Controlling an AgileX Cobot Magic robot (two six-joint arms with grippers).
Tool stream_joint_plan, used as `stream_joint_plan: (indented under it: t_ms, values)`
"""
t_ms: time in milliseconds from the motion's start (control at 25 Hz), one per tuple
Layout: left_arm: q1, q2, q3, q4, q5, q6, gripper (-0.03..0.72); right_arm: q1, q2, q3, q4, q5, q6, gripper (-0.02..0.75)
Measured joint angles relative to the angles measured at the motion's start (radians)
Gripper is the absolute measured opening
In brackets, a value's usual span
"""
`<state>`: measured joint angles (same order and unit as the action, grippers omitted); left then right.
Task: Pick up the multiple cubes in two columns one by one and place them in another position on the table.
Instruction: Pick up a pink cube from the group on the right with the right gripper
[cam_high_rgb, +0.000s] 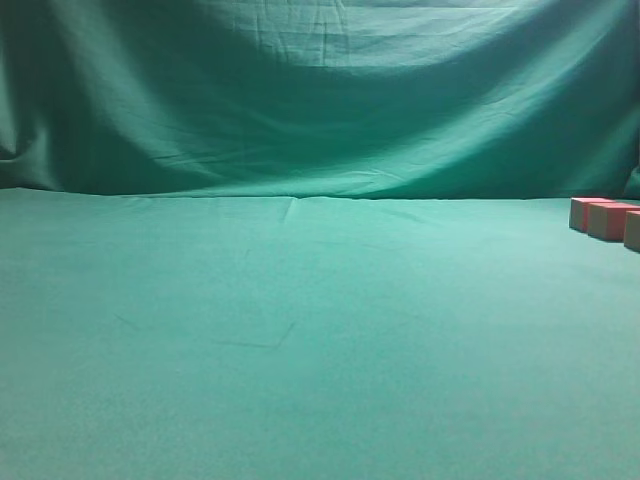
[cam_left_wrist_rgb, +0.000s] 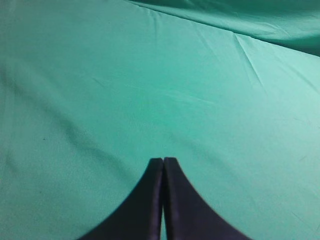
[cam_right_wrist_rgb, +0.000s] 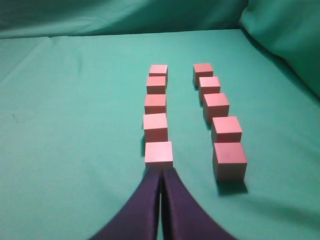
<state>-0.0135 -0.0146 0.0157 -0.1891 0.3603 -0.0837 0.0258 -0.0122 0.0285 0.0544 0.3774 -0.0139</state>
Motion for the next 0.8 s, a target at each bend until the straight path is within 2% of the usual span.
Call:
stream_joint_plan:
  t_ms: [800]
  values:
    - [0.0, 0.0, 0.0, 0.0, 0.0, 0.0, 0.0, 0.0, 0.0, 0.0, 0.0, 0.0, 0.0, 0.0]
